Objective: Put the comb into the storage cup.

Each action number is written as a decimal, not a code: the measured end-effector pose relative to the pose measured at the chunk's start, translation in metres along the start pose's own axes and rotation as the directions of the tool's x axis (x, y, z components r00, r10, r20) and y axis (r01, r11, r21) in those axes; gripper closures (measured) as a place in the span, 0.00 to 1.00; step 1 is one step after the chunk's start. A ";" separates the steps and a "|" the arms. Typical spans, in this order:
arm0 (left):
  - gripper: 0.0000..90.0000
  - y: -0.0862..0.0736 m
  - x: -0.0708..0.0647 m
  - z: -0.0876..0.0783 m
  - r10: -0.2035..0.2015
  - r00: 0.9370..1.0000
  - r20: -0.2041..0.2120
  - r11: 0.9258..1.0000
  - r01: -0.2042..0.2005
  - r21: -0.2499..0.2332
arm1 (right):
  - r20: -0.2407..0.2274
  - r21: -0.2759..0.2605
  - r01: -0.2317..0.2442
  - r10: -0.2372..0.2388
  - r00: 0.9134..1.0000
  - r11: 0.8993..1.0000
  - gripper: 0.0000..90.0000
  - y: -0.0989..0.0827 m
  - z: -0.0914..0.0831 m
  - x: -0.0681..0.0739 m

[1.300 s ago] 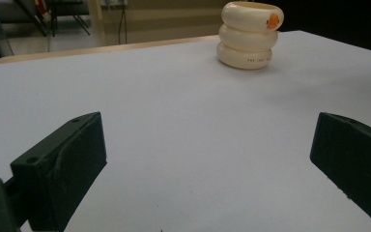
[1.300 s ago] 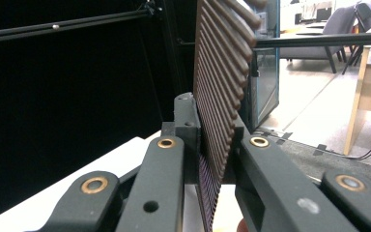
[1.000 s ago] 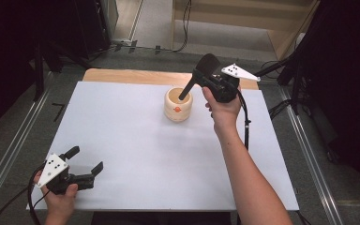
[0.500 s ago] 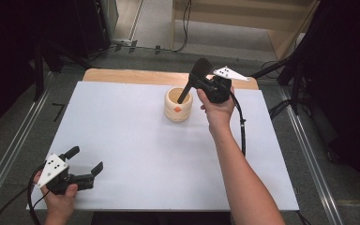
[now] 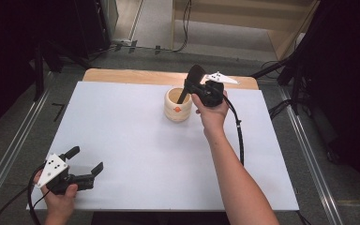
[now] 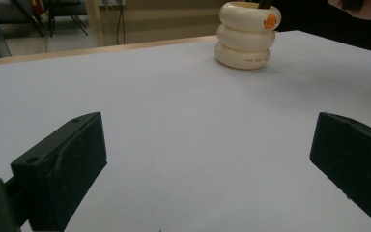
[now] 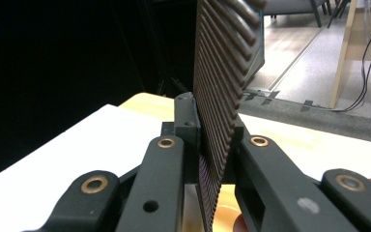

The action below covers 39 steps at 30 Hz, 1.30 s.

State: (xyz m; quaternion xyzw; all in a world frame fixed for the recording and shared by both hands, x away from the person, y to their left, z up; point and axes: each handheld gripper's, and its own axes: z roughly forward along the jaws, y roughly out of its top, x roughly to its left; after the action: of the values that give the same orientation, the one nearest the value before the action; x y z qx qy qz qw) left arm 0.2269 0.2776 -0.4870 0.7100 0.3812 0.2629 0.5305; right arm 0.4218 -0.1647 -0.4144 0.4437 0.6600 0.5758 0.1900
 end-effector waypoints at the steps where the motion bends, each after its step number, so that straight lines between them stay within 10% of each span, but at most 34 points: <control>1: 0.00 0.000 0.000 0.000 0.001 1.000 0.000 1.000 -0.001 0.000 | 0.000 0.003 -0.004 0.004 1.000 1.000 0.92 -0.001 0.001 0.000; 30: 0.00 0.000 0.000 0.000 0.002 1.000 0.002 1.000 -0.002 0.001 | 0.022 0.021 -0.206 0.205 0.978 0.978 0.90 -0.035 0.022 -0.013; 39: 0.00 0.000 0.000 0.000 0.003 1.000 0.000 1.000 -0.003 0.001 | 0.057 0.062 -0.212 0.209 0.976 0.975 0.44 -0.037 0.020 -0.020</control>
State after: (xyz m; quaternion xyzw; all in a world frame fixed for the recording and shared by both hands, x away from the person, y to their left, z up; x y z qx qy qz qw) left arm 0.2272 0.2778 -0.4871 0.7109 0.3803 0.2633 0.5298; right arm 0.4340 -0.1664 -0.4595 0.5315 0.6233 0.5588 0.1291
